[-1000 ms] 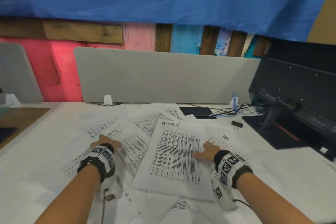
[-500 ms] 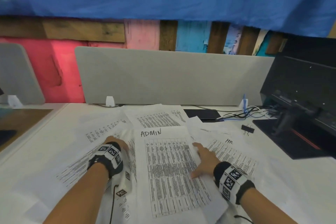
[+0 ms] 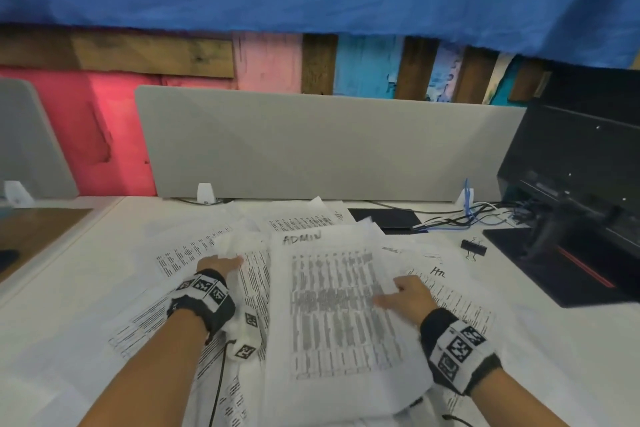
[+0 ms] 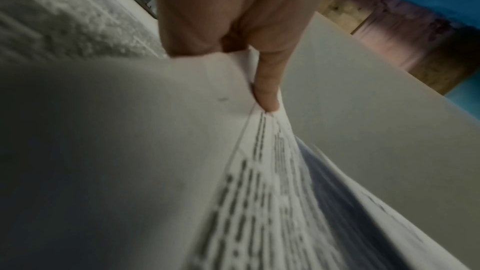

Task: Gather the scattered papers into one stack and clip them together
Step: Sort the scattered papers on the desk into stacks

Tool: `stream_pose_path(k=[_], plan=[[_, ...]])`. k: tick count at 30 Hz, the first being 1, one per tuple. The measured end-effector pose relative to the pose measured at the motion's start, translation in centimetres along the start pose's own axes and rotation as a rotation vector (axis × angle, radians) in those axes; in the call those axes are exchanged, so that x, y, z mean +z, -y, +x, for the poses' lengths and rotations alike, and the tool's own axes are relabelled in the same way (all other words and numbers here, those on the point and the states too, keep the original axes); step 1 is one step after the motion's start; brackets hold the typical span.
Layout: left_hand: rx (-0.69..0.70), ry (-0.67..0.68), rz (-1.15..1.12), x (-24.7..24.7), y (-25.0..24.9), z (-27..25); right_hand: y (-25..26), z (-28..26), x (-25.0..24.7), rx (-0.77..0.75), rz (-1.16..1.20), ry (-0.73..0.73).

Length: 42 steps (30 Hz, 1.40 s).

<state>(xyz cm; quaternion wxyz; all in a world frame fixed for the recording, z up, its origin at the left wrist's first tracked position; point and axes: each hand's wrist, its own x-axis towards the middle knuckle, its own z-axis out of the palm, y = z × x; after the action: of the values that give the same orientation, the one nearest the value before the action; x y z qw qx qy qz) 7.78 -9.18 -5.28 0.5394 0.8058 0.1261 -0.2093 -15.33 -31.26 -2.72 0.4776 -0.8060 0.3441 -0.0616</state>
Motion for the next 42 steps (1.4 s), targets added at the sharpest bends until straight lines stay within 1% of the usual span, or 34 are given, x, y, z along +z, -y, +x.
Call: stream_pose_path(k=[2,4,5,6,7,8,9,10,12,14,16,18,19,20,23,24,26,29,30,33,34,36,38,39,40,41,42], plan=[[0.005,-0.03,0.025,0.1,-0.1,0.0,-1.1,-0.2,-1.4,0.027,0.05,-0.087],[0.004,-0.064,0.018,0.2,-0.6,-0.7,-2.6,-0.2,-3.0,0.101,0.016,-0.171],[0.038,-0.079,0.031,0.6,-0.6,-0.6,-3.6,-0.1,-3.7,0.142,-0.004,-0.177],[0.003,-0.056,0.023,0.8,-0.8,-1.4,-4.1,-0.3,-4.4,0.177,0.004,-0.159],[0.027,-0.022,0.076,0.9,-1.0,-1.2,-4.7,-0.1,-4.9,0.211,0.034,-0.118],[0.073,-0.034,0.188,1.3,-0.9,-1.1,-4.8,-0.2,-5.3,0.238,0.061,-0.086],[0.029,-0.024,0.112,1.9,-1.3,-0.6,-5.1,0.1,-5.5,0.246,0.064,-0.053],[0.028,0.003,0.056,2.0,-1.6,-1.2,-5.0,0.2,-5.6,0.244,0.039,-0.031],[0.121,0.073,0.157,2.6,-2.0,-1.8,-5.3,1.2,-5.6,0.2,-0.001,0.038],[0.164,0.164,0.252,3.7,-2.1,-2.5,-4.7,1.2,-5.2,0.158,-0.007,0.1],[0.101,0.17,0.24,5.0,-2.5,-2.1,-4.1,0.7,-4.8,0.126,0.01,0.151],[0.082,0.158,0.333,6.1,-3.0,-2.5,-3.9,0.3,-4.5,0.101,0.139,0.177],[0.097,0.169,0.406,6.6,-3.3,-2.6,-3.9,0.0,-4.5,0.1,0.214,0.158],[0.106,0.186,0.452,6.9,-3.4,-2.5,-3.9,-0.3,-4.6,0.095,0.274,0.111],[0.143,0.217,0.55,6.4,-3.7,-2.0,-4.3,-0.8,-5.1,0.036,0.302,-0.109],[0.152,0.239,0.585,6.1,-3.6,-1.3,-4.5,-0.9,-5.4,0.033,0.324,-0.151],[0.19,0.306,0.652,5.3,-3.6,0.0,-4.9,-0.9,-5.8,0.059,0.368,-0.16],[0.196,0.434,0.666,4.7,-3.0,0.4,-4.9,-1.2,-5.9,0.118,0.415,-0.102],[0.203,0.459,0.652,4.9,-2.6,0.9,-4.8,-1.3,-5.9,0.132,0.421,-0.079],[0.209,0.553,0.563,5.4,-1.8,-0.3,-4.6,-1.3,-5.4,0.124,0.396,-0.023],[0.202,0.581,0.487,5.7,-1.5,-0.9,-4.5,-1.4,-5.0,0.117,0.375,-0.011],[0.159,0.65,0.265,6.5,-0.9,-2.2,-4.5,-1.4,-4.0,0.102,0.351,-0.01],[0.131,0.686,0.181,7.4,-0.5,-2.8,-4.6,-1.5,-2.8,0.074,0.357,-0.051],[0.12,0.705,0.178,7.7,-0.5,-3.4,-4.6,-1.6,-2.2,0.06,0.368,-0.083],[0.127,0.735,0.196,8.0,-0.3,-3.2,-4.5,-1.8,-1.8,0.041,0.39,-0.115],[0.164,0.743,0.194,7.9,-0.5,-4.2,-4.5,-1.9,-1.5,0.025,0.415,-0.151],[0.187,0.721,0.159,7.9,-0.7,-4.4,-4.6,-2.0,-1.3,0.007,0.425,-0.189]])
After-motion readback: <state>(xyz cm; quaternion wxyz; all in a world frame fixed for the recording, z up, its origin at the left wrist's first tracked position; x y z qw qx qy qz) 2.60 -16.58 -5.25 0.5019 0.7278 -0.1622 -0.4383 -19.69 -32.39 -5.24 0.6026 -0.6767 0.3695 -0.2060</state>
